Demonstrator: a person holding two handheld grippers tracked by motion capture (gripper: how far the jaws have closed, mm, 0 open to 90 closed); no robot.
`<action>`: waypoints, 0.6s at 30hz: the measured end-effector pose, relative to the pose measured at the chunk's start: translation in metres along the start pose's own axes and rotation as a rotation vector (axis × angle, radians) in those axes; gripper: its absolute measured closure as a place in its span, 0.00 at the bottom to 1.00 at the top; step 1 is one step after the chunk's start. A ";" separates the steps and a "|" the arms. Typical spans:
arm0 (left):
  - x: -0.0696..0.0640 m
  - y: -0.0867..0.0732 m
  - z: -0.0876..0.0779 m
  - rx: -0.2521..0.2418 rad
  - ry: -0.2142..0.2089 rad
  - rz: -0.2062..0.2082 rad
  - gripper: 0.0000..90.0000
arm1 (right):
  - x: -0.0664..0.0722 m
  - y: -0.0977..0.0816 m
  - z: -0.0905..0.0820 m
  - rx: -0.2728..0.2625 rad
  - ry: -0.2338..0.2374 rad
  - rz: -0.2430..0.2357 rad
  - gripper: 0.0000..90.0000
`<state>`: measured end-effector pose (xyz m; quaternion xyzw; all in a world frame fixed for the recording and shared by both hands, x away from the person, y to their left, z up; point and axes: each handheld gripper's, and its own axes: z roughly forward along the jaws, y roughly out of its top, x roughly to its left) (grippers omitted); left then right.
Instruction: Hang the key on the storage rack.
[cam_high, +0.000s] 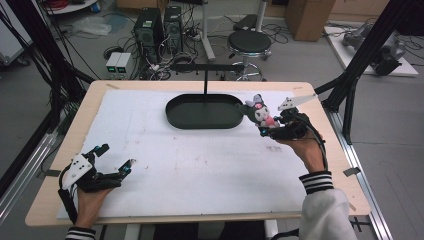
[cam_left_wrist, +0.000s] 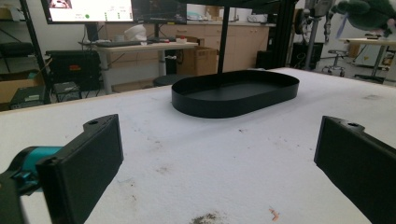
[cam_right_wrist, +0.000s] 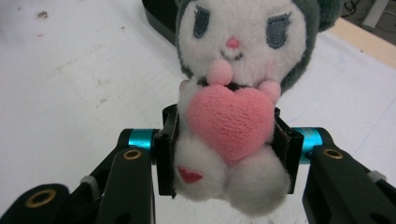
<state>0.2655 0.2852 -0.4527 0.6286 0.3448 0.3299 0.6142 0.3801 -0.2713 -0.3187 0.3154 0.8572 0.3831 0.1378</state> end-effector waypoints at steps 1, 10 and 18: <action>0.000 0.000 0.000 0.000 0.000 0.000 0.02 | -0.001 0.004 0.001 0.002 -0.002 0.000 0.60; 0.000 0.000 0.000 0.000 0.000 0.000 0.02 | -0.010 0.031 0.008 -0.038 -0.020 0.038 0.60; 0.000 0.000 0.000 0.000 0.002 0.000 0.02 | -0.017 0.046 0.015 -0.065 -0.052 0.053 0.60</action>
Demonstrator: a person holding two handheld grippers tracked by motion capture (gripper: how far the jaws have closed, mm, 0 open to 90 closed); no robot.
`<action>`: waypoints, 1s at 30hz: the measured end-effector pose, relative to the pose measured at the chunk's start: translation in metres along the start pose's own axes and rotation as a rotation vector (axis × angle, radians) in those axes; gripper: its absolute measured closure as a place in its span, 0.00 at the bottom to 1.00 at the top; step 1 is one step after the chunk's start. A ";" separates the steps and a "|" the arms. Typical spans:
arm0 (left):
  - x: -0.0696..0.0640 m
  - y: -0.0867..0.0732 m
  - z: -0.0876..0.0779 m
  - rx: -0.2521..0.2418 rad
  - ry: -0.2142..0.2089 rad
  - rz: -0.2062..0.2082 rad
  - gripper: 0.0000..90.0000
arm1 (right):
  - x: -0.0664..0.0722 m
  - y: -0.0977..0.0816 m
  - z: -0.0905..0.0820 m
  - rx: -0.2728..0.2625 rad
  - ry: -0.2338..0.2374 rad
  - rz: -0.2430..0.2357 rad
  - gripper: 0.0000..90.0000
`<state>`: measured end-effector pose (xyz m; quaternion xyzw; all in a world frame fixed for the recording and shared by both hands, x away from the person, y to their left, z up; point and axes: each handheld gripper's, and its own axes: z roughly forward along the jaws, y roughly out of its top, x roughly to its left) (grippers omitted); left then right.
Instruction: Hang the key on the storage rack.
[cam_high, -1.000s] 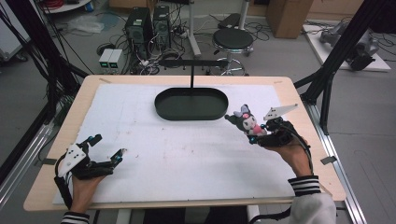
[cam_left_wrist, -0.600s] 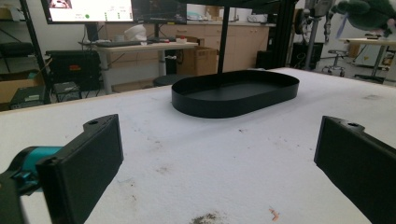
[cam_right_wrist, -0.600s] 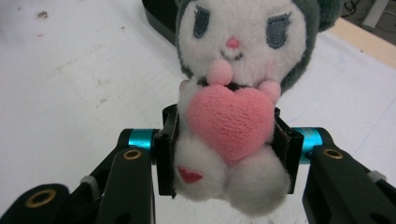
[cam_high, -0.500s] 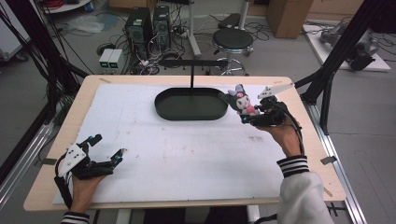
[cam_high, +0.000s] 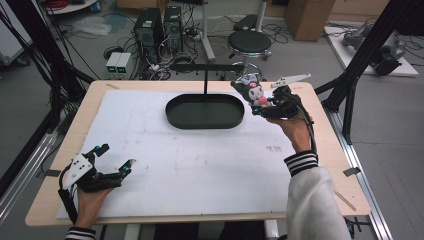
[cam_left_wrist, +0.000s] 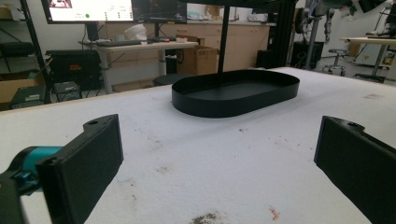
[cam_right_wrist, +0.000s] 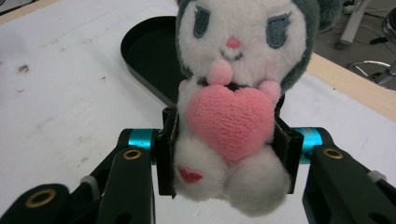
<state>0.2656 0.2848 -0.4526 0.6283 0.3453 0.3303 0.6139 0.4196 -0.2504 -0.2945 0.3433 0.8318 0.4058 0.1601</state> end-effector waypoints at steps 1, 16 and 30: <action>0.000 0.000 0.000 0.000 0.000 0.000 0.02 | 0.000 0.002 0.002 0.001 -0.008 0.000 0.60; 0.000 0.000 0.000 0.001 0.000 -0.001 0.02 | -0.009 0.031 0.024 -0.011 -0.040 0.042 0.60; 0.000 0.000 0.000 0.000 -0.001 -0.001 0.02 | -0.015 0.044 0.041 -0.037 -0.068 0.078 0.60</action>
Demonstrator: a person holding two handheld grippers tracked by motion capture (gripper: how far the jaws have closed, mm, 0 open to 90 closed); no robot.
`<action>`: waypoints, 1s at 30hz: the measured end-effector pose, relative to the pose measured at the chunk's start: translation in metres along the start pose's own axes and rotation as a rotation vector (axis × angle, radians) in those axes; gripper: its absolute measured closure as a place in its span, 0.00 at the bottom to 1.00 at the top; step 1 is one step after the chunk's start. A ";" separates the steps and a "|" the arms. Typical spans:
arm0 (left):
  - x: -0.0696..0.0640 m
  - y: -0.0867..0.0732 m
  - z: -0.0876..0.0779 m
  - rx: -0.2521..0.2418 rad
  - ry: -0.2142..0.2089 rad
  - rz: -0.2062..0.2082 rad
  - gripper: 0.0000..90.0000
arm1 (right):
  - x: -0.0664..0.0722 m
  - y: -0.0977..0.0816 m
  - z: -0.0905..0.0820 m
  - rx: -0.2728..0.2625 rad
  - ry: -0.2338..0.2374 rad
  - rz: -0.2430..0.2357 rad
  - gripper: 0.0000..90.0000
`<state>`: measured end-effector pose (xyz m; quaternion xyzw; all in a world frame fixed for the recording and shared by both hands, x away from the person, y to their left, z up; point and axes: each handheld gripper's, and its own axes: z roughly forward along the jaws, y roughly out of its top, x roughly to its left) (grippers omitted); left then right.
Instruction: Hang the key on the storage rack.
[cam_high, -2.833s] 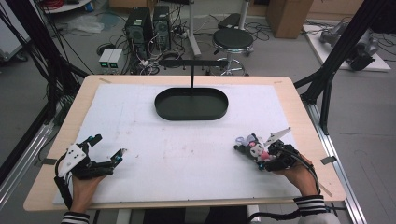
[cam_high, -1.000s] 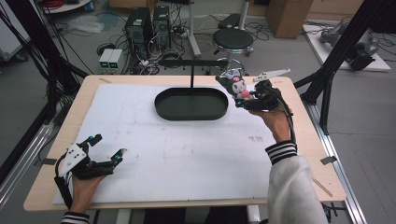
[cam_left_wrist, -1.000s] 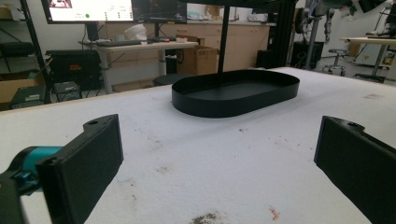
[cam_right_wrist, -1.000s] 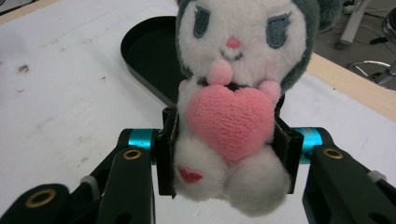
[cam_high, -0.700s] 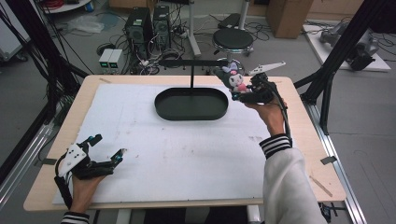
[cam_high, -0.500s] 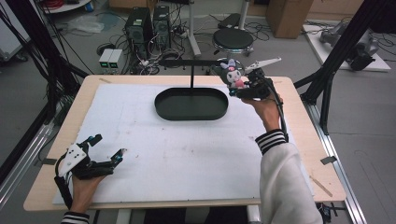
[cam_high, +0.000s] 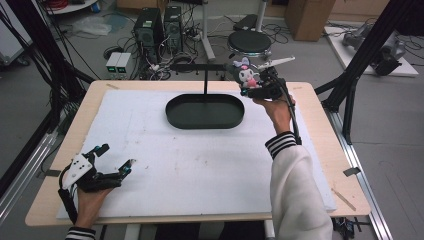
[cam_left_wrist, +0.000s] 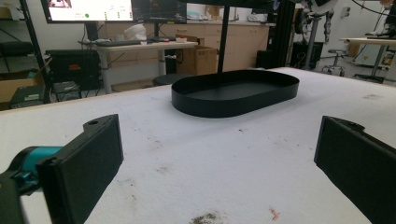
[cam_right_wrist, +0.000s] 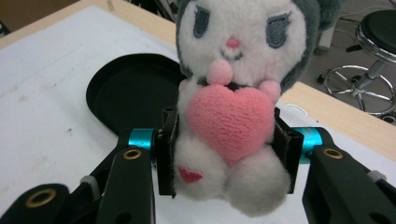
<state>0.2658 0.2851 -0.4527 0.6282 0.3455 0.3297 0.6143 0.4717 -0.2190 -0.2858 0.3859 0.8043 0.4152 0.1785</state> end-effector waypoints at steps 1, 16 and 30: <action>0.000 0.000 0.000 0.000 -0.001 0.000 0.02 | -0.001 0.001 0.001 -0.002 0.001 0.000 0.60; 0.000 0.000 0.000 0.000 -0.002 0.002 0.02 | -0.012 0.003 0.005 -0.031 -0.045 0.020 0.60; 0.000 0.000 0.000 -0.003 0.000 0.002 0.02 | -0.027 -0.013 0.003 -0.001 -0.084 0.047 0.60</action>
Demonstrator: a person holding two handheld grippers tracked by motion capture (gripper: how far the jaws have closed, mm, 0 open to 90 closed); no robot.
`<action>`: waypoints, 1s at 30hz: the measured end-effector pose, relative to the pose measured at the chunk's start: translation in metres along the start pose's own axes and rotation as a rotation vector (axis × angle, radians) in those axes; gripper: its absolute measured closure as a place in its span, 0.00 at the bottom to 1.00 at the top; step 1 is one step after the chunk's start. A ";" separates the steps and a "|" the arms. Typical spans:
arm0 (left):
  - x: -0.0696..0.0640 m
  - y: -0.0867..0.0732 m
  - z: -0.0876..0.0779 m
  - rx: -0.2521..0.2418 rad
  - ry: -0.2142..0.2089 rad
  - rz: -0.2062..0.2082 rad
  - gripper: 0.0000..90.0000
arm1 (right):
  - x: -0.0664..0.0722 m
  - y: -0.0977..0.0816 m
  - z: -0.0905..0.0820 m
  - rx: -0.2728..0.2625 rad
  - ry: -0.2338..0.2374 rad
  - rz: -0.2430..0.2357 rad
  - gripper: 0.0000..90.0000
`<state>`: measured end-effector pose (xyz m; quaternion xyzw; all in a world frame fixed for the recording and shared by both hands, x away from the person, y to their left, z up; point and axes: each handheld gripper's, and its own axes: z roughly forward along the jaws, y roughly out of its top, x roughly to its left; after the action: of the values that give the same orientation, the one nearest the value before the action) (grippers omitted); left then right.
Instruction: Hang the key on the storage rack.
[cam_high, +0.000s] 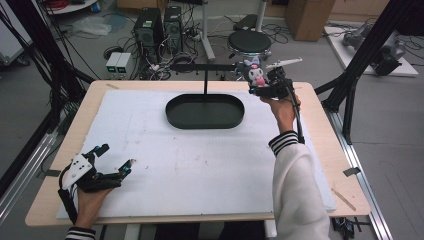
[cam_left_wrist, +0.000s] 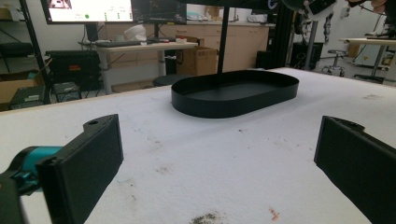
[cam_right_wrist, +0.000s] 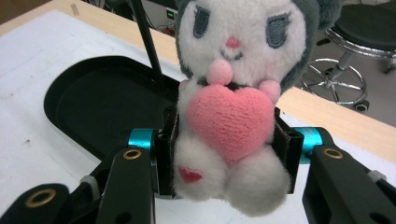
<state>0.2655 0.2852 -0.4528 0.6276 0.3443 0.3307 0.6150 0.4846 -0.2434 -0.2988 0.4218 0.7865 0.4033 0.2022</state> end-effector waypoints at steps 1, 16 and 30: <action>0.000 0.000 0.000 0.001 0.000 0.001 0.02 | -0.001 -0.002 0.000 0.000 -0.002 0.001 0.60; 0.000 0.000 0.000 0.000 -0.001 0.001 0.02 | -0.006 -0.014 0.007 0.022 0.003 0.013 0.60; 0.000 0.000 0.000 -0.001 -0.002 0.001 0.02 | -0.007 -0.035 0.026 0.050 0.022 0.027 0.60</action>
<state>0.2653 0.2853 -0.4528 0.6279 0.3434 0.3305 0.6153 0.4881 -0.2480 -0.3421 0.4328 0.7927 0.3909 0.1772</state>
